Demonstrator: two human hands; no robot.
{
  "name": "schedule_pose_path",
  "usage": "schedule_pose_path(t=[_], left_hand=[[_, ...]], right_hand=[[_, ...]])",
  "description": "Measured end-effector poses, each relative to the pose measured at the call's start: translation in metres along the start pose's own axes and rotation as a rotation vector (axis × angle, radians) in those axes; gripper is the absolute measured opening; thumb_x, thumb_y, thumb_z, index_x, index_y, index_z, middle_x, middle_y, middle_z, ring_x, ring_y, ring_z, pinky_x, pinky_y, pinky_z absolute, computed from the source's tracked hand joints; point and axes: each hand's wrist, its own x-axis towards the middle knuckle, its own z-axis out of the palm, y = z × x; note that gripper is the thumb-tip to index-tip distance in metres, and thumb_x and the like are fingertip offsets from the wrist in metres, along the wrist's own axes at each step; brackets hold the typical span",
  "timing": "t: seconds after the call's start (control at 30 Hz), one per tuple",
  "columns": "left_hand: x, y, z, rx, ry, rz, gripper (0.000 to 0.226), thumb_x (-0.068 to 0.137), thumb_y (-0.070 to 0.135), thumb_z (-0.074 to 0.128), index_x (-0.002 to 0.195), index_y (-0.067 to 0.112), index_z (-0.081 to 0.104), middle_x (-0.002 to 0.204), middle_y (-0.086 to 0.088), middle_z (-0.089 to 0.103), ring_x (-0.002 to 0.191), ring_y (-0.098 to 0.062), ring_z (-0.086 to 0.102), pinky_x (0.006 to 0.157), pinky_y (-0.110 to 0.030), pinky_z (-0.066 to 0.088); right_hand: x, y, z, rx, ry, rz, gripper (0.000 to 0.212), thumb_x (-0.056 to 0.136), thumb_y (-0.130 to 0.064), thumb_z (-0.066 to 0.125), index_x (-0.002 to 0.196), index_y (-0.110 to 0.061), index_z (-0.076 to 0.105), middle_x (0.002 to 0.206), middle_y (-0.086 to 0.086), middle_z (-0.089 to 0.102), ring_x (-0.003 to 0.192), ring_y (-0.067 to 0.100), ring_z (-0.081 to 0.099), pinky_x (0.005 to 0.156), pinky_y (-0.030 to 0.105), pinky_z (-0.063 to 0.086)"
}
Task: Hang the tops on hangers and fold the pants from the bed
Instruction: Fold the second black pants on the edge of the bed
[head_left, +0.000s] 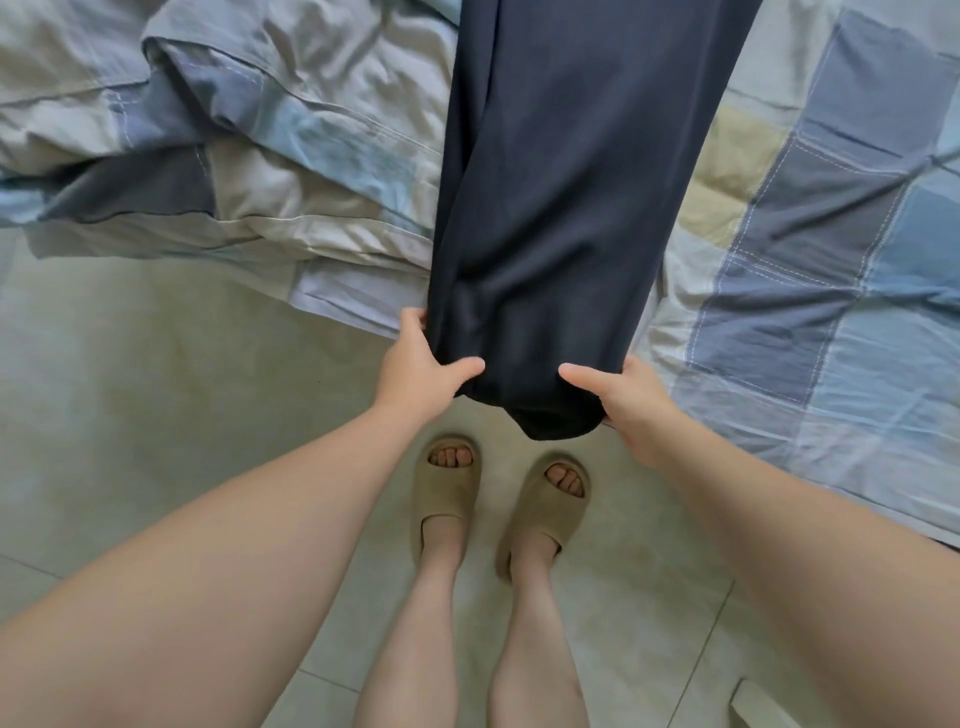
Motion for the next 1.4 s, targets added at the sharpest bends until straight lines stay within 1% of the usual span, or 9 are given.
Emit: schedule_pose_path(t=[0.17, 0.3, 0.4, 0.5, 0.67, 0.87, 1.07, 1.23, 1.4], left_hand=[[-0.04, -0.034, 0.0, 0.128, -0.265, -0.15, 0.029, 0.075, 0.03, 0.081, 0.095, 0.031, 0.06, 0.094, 0.014, 0.069, 0.089, -0.015, 0.064, 0.065, -0.024, 0.047], [-0.083, -0.062, 0.002, 0.079, -0.33, -0.319, 0.036, 0.081, 0.029, 0.078, 0.113, 0.02, 0.063, 0.108, 0.001, 0.071, 0.099, -0.024, 0.065, 0.088, -0.036, 0.053], [-0.12, -0.073, -0.001, 0.019, -0.355, -0.393, 0.036, 0.09, 0.027, 0.071, 0.123, 0.013, 0.063, 0.113, -0.004, 0.07, 0.094, -0.022, 0.063, 0.076, -0.028, 0.05], [-0.153, -0.071, -0.012, -0.07, -0.334, -0.452, 0.036, 0.093, 0.028, 0.068, 0.123, 0.009, 0.062, 0.109, -0.005, 0.069, 0.09, -0.021, 0.062, 0.071, -0.026, 0.044], [-0.202, -0.046, -0.051, -0.126, -0.325, -0.481, 0.043, 0.096, 0.036, 0.064, 0.127, 0.006, 0.061, 0.119, -0.009, 0.069, 0.106, -0.027, 0.065, 0.096, -0.036, 0.051], [-0.258, -0.005, -0.11, -0.22, -0.309, -0.446, 0.044, 0.097, 0.036, 0.061, 0.129, 0.006, 0.06, 0.119, -0.01, 0.069, 0.107, -0.028, 0.066, 0.1, -0.042, 0.052], [-0.308, 0.007, -0.163, -0.236, -0.297, -0.447, 0.032, 0.097, 0.043, 0.06, 0.116, 0.018, 0.06, 0.099, -0.002, 0.066, 0.073, -0.017, 0.057, 0.06, -0.027, 0.043], [-0.358, -0.006, -0.197, -0.204, -0.323, -0.498, 0.029, 0.093, 0.047, 0.064, 0.094, 0.019, 0.058, 0.07, 0.003, 0.052, 0.053, -0.013, 0.041, 0.042, -0.018, 0.03], [-0.42, -0.052, -0.218, -0.187, -0.375, -0.526, 0.029, 0.094, 0.044, 0.063, 0.09, 0.018, 0.05, 0.061, 0.003, 0.029, 0.045, -0.012, 0.022, 0.042, -0.022, 0.013]], right_hand=[[-0.039, 0.037, 0.009, -0.044, 0.024, 0.073, 0.023, 0.079, -0.018, 0.082, 0.097, -0.024, 0.07, 0.088, -0.009, 0.077, 0.08, 0.006, 0.072, 0.065, 0.02, 0.053], [-0.083, 0.068, 0.014, -0.124, 0.051, 0.19, 0.013, 0.079, -0.021, 0.081, 0.087, -0.022, 0.071, 0.087, -0.005, 0.075, 0.076, 0.013, 0.069, 0.063, 0.027, 0.052], [-0.122, 0.089, 0.015, -0.112, 0.072, 0.261, 0.014, 0.081, -0.026, 0.08, 0.089, -0.018, 0.072, 0.08, -0.006, 0.075, 0.068, 0.011, 0.068, 0.055, 0.023, 0.05], [-0.161, 0.1, 0.018, 0.038, 0.14, 0.317, 0.017, 0.083, -0.028, 0.079, 0.097, -0.019, 0.073, 0.091, -0.002, 0.077, 0.087, 0.02, 0.072, 0.074, 0.034, 0.058], [-0.23, 0.086, 0.021, 0.181, 0.169, 0.331, 0.018, 0.088, -0.027, 0.075, 0.104, -0.022, 0.069, 0.103, -0.002, 0.076, 0.098, 0.022, 0.071, 0.084, 0.036, 0.056], [-0.305, 0.041, 0.033, 0.283, 0.212, 0.278, 0.011, 0.09, -0.03, 0.073, 0.095, -0.024, 0.066, 0.095, -0.006, 0.075, 0.087, 0.015, 0.071, 0.062, 0.025, 0.055], [-0.375, 0.027, 0.045, 0.322, 0.208, 0.2, 0.016, 0.089, -0.029, 0.075, 0.098, -0.019, 0.066, 0.093, -0.002, 0.076, 0.086, 0.018, 0.072, 0.059, 0.025, 0.056], [-0.431, 0.041, 0.062, 0.314, 0.183, 0.141, 0.019, 0.089, -0.029, 0.074, 0.103, -0.017, 0.066, 0.099, -0.001, 0.075, 0.092, 0.021, 0.071, 0.072, 0.033, 0.059], [-0.485, 0.082, 0.086, 0.259, 0.149, 0.083, 0.021, 0.088, -0.029, 0.075, 0.102, -0.016, 0.065, 0.101, 0.0, 0.073, 0.089, 0.018, 0.07, 0.062, 0.027, 0.056]])
